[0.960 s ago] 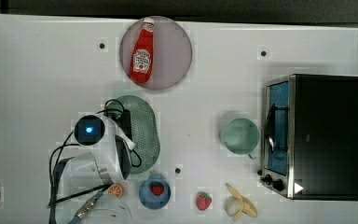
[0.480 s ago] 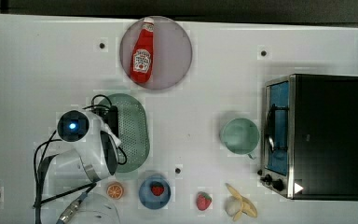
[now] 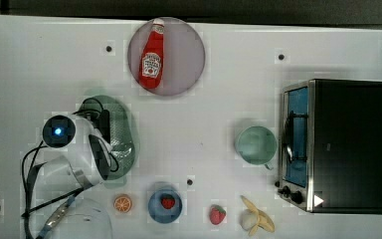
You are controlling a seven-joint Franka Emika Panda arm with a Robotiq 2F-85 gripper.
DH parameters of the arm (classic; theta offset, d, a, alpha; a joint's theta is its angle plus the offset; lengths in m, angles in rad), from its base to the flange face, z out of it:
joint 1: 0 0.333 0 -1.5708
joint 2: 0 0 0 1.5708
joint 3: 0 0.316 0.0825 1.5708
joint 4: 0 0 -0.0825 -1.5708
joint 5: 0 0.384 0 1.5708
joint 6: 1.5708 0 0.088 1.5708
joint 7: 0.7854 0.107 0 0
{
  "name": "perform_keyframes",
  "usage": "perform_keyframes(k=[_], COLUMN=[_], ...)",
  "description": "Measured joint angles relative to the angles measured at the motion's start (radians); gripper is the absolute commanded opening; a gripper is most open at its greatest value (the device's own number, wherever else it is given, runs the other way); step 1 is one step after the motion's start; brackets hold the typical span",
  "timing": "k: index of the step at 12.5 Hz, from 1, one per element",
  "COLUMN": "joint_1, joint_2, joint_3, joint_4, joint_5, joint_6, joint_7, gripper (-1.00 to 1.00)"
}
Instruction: Drag strainer right to left.
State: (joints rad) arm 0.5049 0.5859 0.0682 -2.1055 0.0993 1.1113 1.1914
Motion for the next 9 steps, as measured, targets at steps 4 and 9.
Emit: perform_keyframes(k=[4, 9], joint_1=[0.062, 0.096], joint_2=[0.029, 0.068], joint_3=[-0.019, 0.0], joint_4=[0.057, 0.16], joint_5=[-0.004, -0.008], joint_6=[-0.036, -0.073], joint_7=[0.038, 0.074], gripper=[1.0, 1.0])
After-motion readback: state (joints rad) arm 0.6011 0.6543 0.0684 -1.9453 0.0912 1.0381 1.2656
